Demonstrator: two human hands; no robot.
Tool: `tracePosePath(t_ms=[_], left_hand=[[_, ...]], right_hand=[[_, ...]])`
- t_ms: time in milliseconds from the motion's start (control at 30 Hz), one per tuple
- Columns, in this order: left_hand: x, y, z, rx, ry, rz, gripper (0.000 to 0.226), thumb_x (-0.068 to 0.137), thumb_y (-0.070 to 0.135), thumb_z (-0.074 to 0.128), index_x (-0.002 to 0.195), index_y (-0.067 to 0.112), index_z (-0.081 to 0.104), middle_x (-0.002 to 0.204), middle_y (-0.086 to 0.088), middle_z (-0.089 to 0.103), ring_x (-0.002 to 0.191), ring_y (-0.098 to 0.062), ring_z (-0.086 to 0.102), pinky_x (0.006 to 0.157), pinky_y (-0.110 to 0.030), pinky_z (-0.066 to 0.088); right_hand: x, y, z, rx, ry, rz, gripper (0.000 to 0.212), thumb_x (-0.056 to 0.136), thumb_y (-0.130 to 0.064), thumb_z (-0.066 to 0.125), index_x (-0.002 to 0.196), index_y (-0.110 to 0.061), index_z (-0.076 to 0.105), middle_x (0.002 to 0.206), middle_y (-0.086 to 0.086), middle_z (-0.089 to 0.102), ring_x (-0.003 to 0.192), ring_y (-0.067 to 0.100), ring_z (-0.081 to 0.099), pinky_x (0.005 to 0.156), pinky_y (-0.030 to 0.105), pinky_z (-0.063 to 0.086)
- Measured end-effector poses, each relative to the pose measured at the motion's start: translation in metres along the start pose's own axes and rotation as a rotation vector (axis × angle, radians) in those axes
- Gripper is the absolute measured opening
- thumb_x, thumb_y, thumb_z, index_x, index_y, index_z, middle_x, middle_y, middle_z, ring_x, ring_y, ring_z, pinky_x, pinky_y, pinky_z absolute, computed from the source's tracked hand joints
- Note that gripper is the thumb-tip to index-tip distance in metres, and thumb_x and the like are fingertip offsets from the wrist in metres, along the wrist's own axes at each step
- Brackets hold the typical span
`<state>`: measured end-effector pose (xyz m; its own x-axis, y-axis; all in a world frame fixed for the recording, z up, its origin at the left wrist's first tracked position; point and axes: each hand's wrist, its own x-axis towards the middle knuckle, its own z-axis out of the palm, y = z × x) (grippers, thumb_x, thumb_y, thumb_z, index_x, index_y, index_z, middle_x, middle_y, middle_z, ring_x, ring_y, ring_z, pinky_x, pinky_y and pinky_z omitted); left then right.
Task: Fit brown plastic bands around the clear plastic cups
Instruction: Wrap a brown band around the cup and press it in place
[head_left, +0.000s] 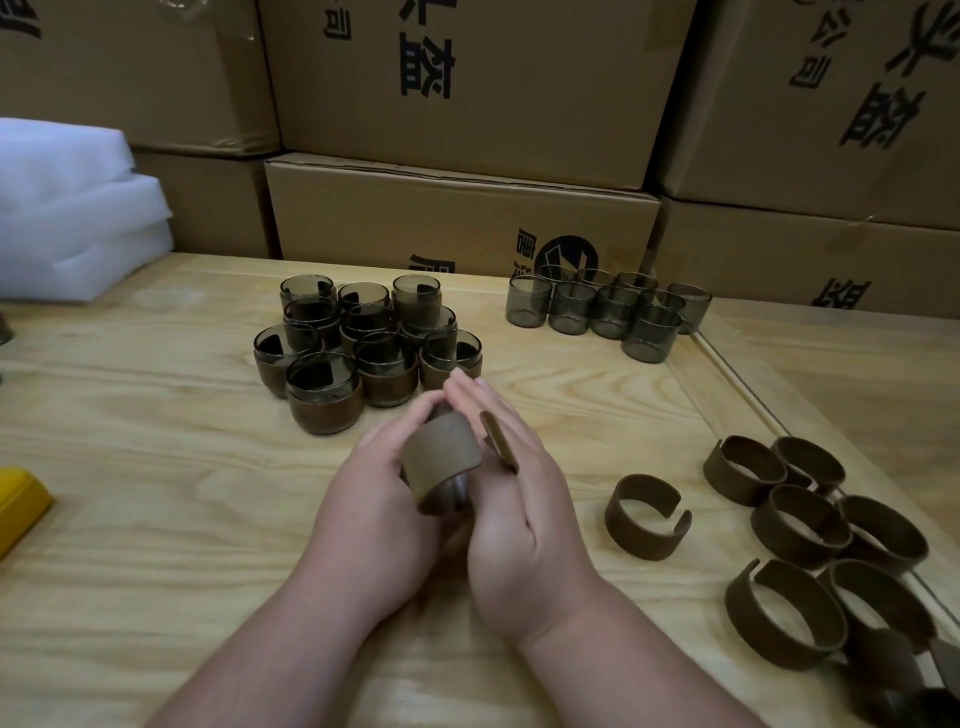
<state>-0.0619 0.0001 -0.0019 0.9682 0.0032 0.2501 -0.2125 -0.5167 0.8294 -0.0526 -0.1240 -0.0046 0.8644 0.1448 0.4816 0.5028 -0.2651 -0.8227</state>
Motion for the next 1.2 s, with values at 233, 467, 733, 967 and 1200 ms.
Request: tracePosePath(t_ms=[233,467,733,967,1200], left_hand=[[-0.003,0.008,0.002,-0.093,-0.094,0.016,0.061,0.059,0.043,0.081,0.117,0.054,0.064,0.107,0.022,0.072,0.101,0.002,0.067,0.087,-0.030,0.056],[-0.002,0.004,0.007,-0.032,-0.169,-0.048,0.075,0.052,0.067,0.071,0.120,0.063,0.038,0.116,0.029,0.069,0.124,-0.010,0.059,0.106,-0.039,0.047],[0.003,0.001,0.009,0.073,-0.102,-0.024,0.099,0.054,0.075,0.057,0.148,0.053,0.035,0.137,0.027,0.055,0.134,-0.002,0.050,0.113,-0.035,0.043],[-0.002,-0.002,0.002,-0.235,0.082,0.085,0.077,0.070,0.064,0.062,0.144,0.050,0.044,0.134,0.027,0.058,0.138,0.002,0.043,0.114,-0.033,0.041],[-0.004,0.007,0.000,-0.423,0.165,0.141,0.052,0.073,0.051,0.070,0.124,0.044,0.065,0.108,0.020,0.073,0.100,0.003,0.069,0.071,-0.015,0.055]], right_hand=[[0.006,-0.001,-0.005,0.489,0.147,0.402,0.036,0.084,-0.046,0.044,0.091,-0.050,0.078,0.092,-0.012,0.078,0.092,0.006,0.074,0.080,0.031,0.059],[0.015,-0.007,-0.009,0.528,0.410,0.535,0.032,0.105,-0.036,0.042,0.105,-0.021,0.070,0.069,-0.016,0.073,0.067,0.000,0.071,0.058,0.020,0.056],[0.017,-0.002,-0.011,0.127,0.527,0.374,0.021,0.107,-0.019,0.043,0.104,-0.039,0.052,0.090,-0.023,0.064,0.085,-0.025,0.054,0.068,-0.001,0.039],[0.012,-0.002,-0.007,-0.005,0.465,0.170,0.023,0.094,-0.018,0.045,0.097,-0.041,0.046,0.093,-0.012,0.061,0.086,0.002,0.058,0.070,0.009,0.041],[0.008,-0.007,-0.006,-0.136,0.272,-0.012,0.044,0.085,-0.017,0.058,0.098,-0.057,0.045,0.104,-0.024,0.053,0.103,0.019,0.056,0.087,0.049,0.051]])
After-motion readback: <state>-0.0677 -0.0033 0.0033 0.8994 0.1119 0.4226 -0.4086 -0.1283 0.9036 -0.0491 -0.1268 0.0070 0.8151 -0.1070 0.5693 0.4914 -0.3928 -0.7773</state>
